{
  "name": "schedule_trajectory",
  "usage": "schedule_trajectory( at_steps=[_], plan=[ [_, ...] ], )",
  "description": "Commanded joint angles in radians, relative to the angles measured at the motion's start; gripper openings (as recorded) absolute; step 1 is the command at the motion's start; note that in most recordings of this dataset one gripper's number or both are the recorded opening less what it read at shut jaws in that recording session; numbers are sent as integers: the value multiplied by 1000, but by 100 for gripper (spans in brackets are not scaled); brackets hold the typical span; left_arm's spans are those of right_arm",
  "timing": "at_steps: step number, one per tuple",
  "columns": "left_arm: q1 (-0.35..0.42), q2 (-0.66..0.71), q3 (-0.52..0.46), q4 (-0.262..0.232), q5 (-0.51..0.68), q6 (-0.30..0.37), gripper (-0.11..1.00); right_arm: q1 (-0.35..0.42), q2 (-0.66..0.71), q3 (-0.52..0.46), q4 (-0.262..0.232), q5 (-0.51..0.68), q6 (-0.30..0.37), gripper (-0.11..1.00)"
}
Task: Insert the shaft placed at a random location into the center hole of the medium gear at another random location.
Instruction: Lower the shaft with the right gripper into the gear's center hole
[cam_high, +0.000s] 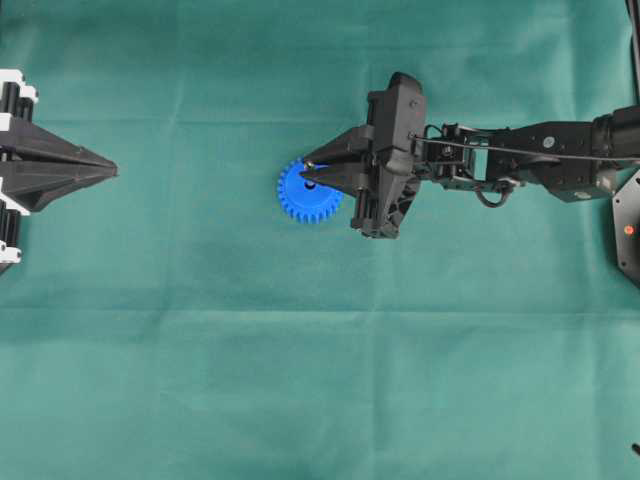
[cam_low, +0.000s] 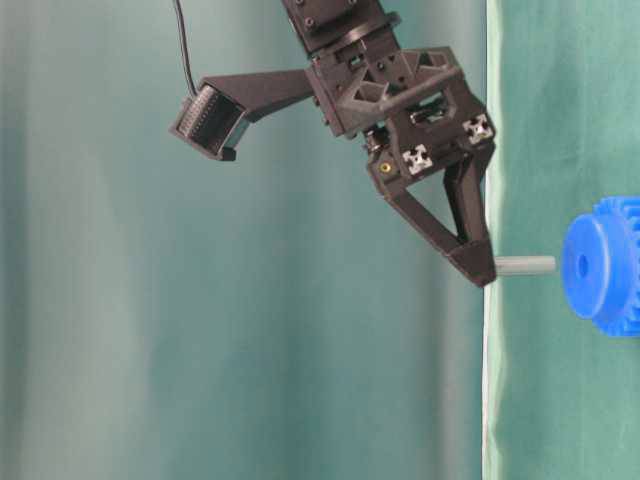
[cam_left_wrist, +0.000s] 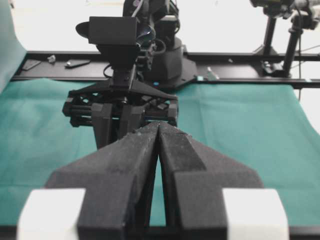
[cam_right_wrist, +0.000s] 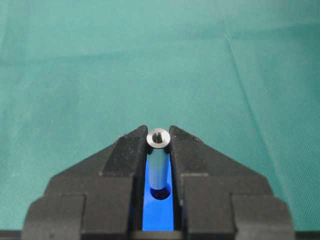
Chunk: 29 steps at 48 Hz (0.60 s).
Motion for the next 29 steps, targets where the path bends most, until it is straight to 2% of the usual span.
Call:
schedule_trajectory(
  at_steps=[1, 29],
  plan=[
    [2, 8, -25, 2, -5, -2, 0, 0, -11, -25, -3, -8, -14, 14],
    [2, 8, -26, 2, -5, 0, 0, -11, 44, -26, -3, -37, -14, 14]
  ],
)
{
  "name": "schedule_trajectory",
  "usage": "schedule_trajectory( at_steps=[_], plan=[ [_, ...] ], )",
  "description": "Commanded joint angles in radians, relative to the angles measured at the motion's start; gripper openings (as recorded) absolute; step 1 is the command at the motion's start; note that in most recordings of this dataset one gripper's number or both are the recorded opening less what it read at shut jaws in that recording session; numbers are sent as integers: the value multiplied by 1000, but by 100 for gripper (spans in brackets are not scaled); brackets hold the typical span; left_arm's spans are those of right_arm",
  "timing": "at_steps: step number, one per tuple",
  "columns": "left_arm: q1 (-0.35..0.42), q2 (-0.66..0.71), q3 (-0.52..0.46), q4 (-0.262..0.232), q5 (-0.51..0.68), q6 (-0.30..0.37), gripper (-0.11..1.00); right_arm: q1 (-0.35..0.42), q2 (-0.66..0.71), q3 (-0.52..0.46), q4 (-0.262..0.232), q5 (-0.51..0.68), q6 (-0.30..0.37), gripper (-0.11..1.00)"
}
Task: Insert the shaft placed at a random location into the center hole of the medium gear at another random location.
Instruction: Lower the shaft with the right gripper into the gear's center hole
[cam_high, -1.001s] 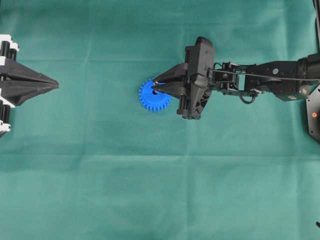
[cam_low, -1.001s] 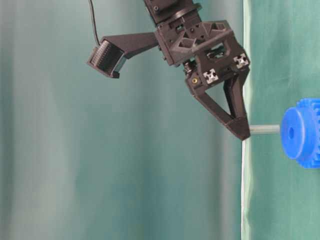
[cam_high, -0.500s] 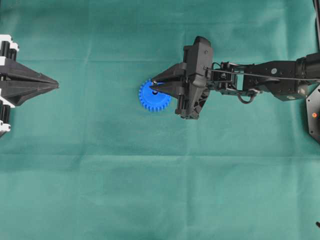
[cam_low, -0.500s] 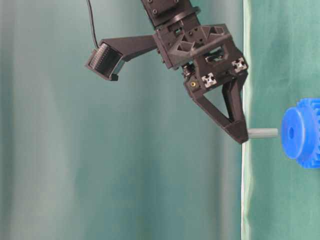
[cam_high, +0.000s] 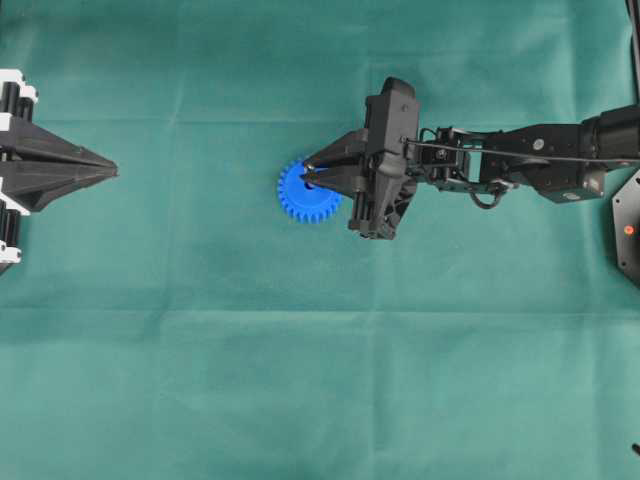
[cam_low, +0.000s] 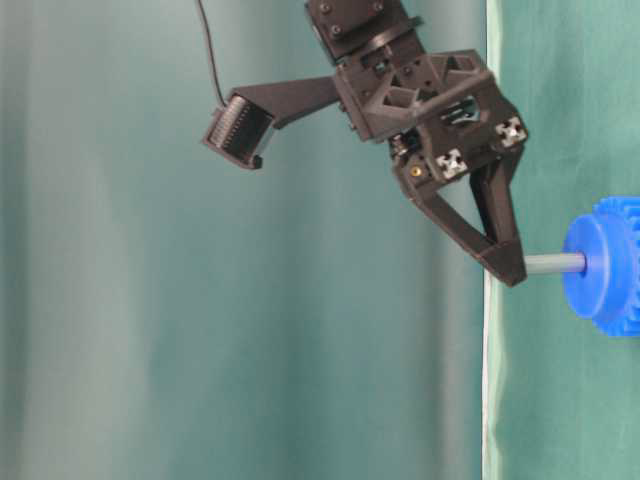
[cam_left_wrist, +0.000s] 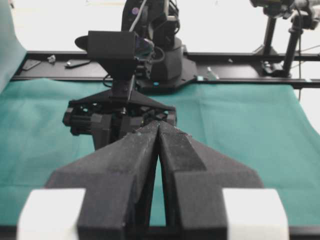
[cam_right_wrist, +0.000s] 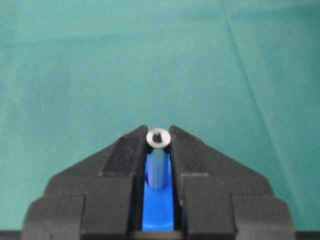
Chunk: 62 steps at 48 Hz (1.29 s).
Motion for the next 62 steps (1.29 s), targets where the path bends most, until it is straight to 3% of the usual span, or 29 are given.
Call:
schedule_trajectory(
  at_steps=[1, 62],
  plan=[
    [2, 8, -25, 2, -5, -2, 0, -6, 2, -23, -2, -23, -14, 14],
    [2, 8, -23, 2, -5, 0, 0, -6, 66, -31, 0, -11, -11, 14]
  ],
)
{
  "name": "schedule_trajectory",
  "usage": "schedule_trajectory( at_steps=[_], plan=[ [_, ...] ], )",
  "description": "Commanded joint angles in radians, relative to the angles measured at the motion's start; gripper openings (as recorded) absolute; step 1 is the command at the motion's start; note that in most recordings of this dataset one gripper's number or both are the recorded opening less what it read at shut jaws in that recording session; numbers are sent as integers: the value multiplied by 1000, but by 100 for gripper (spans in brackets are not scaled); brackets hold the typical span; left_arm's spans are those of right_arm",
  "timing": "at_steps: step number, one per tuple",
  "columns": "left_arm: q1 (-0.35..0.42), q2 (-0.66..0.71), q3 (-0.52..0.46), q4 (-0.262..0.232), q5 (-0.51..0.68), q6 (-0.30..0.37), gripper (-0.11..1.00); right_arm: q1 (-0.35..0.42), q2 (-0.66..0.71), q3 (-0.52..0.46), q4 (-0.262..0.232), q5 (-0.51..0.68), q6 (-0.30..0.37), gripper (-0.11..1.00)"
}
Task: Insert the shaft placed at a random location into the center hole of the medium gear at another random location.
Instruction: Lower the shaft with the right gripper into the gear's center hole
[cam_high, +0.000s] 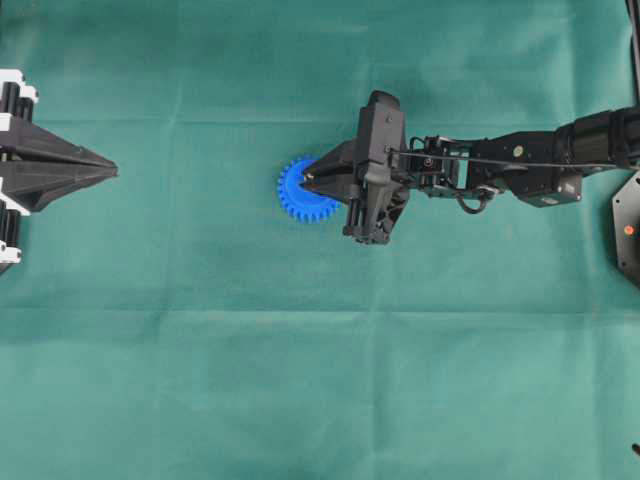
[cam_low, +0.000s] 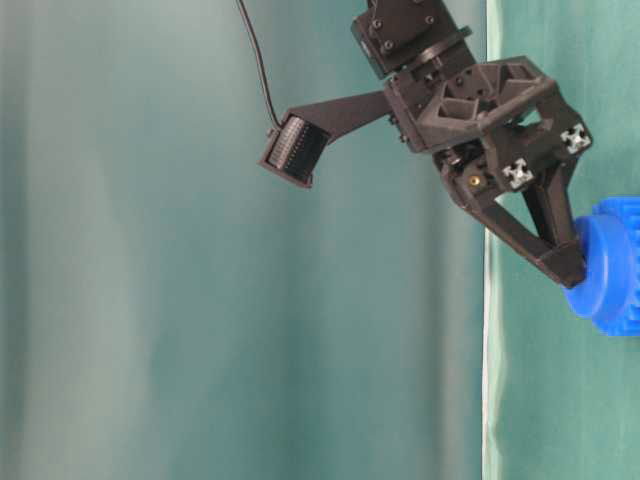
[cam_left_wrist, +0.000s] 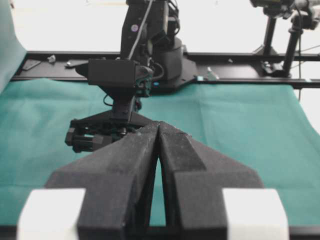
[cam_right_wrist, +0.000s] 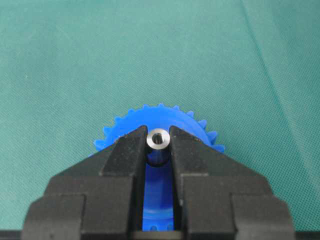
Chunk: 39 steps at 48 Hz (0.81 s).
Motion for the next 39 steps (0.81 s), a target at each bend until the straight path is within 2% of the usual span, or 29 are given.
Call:
schedule_trajectory(
  at_steps=[1, 12, 13, 23, 26, 33, 39],
  plan=[
    [2, 8, -23, 3, -5, 0, 0, -6, -15, -15, 0, -3, -11, 14],
    [3, 8, -23, 3, -5, 0, 0, -6, -15, -21, 2, -5, -9, 16],
    [3, 8, -23, 3, -5, 0, 0, -6, -17, -23, 2, -3, -9, 20],
    [3, 8, -23, 3, -5, 0, 0, -5, -43, -15, 2, -3, -6, 81],
    [3, 8, -23, 3, -5, 0, 0, -5, -55, -9, 2, -3, -6, 92],
    [2, 8, -23, 3, -5, -2, 0, -6, -97, 8, 2, -2, -6, 84],
    [3, 8, -23, 3, -5, 0, 0, -5, -138, 20, 2, -2, -6, 85]
  ],
)
